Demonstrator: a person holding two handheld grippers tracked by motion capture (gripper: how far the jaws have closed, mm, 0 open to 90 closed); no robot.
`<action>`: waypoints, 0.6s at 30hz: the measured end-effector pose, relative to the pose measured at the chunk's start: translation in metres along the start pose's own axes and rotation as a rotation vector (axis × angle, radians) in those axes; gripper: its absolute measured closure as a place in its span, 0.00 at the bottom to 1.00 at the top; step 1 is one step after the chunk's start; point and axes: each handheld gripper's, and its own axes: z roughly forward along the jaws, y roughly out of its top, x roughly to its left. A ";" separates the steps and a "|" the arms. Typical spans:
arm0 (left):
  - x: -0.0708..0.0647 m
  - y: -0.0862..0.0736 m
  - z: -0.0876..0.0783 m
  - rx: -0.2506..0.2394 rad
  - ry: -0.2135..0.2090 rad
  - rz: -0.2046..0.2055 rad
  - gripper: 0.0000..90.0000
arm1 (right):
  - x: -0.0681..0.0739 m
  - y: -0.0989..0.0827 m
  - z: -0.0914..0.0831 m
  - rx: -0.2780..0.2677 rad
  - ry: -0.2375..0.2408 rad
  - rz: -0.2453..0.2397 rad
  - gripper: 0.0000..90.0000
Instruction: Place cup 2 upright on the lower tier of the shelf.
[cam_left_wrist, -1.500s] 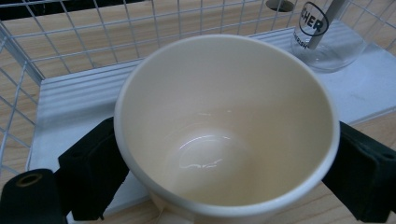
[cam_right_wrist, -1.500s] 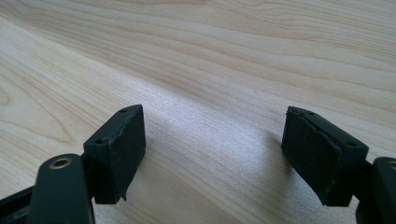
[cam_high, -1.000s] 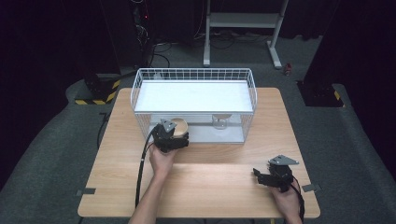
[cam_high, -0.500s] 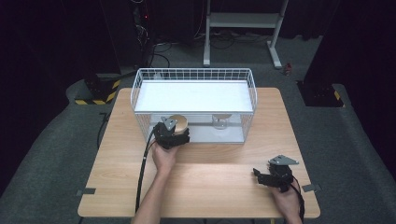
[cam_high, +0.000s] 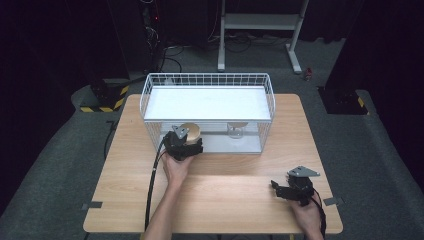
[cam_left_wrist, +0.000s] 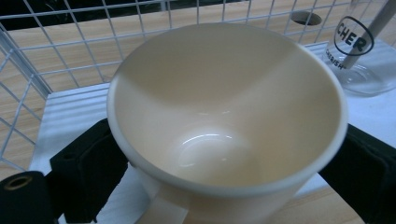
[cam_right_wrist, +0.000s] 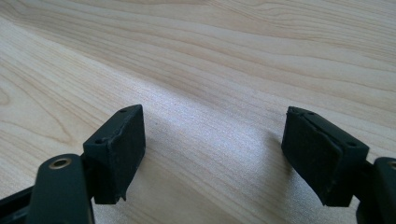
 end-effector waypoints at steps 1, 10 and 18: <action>0.001 0.000 -0.001 0.002 -0.002 -0.004 0.08 | 0.000 0.000 0.000 0.000 0.000 0.000 0.24; 0.002 -0.001 -0.004 0.013 -0.009 0.015 0.11 | 0.000 0.000 0.000 0.000 0.001 0.001 0.24; 0.006 -0.008 -0.007 0.022 -0.043 0.012 0.13 | 0.000 0.000 0.000 0.000 0.002 0.000 0.24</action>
